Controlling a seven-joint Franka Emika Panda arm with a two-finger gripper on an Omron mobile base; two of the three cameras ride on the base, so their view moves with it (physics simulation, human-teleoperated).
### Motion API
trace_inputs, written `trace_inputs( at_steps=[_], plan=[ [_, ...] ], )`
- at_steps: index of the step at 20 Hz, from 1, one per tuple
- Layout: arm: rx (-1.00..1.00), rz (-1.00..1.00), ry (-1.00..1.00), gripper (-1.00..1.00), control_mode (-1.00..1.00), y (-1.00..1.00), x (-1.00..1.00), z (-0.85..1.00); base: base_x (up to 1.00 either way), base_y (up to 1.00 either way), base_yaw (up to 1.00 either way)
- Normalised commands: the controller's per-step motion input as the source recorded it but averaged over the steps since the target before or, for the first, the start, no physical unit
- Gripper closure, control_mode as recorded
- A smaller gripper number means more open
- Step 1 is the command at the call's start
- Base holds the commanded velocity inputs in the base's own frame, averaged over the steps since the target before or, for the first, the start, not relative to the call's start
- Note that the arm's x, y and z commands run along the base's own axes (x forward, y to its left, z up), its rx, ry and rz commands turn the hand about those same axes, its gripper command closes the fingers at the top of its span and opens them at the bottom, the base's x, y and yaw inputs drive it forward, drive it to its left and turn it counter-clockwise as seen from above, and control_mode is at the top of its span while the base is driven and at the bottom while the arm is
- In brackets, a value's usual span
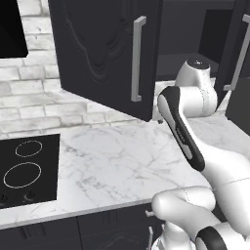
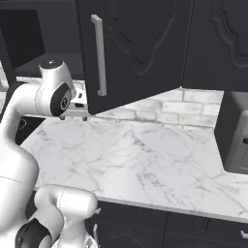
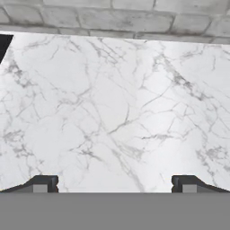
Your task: Close all open cabinet doors.
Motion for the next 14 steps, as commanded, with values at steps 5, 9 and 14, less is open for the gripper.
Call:
trace_inputs(
  at_steps=[5,9,14],
  plan=[
    [0.00,0.00,-0.07,-1.00,-1.00,0.17,-0.22,0.07,0.00,0.00,0.00],
    [0.06,-0.06,-0.02,-1.00,-1.00,0.17,-0.26,0.09,0.00,0.00,0.00],
    [0.12,-0.09,0.00,-1.00,-1.00,0.16,-0.30,0.11,0.00,0.00,0.00]
  ],
)
